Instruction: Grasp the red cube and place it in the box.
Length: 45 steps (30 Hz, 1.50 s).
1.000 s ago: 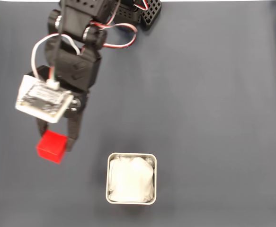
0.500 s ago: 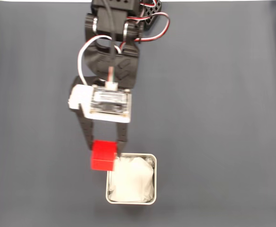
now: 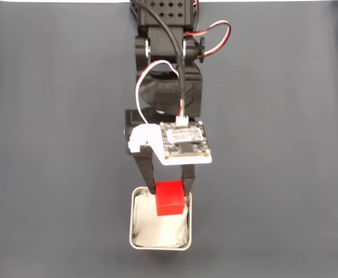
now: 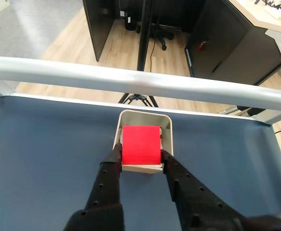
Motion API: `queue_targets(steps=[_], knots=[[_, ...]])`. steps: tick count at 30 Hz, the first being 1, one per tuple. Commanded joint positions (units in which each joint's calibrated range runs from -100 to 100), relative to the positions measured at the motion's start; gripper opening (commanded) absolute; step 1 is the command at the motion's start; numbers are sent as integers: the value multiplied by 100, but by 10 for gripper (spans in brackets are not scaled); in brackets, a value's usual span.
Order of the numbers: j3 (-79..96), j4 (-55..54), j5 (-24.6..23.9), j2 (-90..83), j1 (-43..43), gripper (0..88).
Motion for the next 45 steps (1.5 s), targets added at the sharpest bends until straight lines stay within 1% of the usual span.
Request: queue_targets(steps=[1, 17, 34, 45], knots=[[-438, -168, -29, 129, -112, 68], [-1113, -291, -210, 1039, -84, 67], [-1086, -291, -327, 1117, 101, 65], [-1077, -291, -322, 1143, 207, 65]])
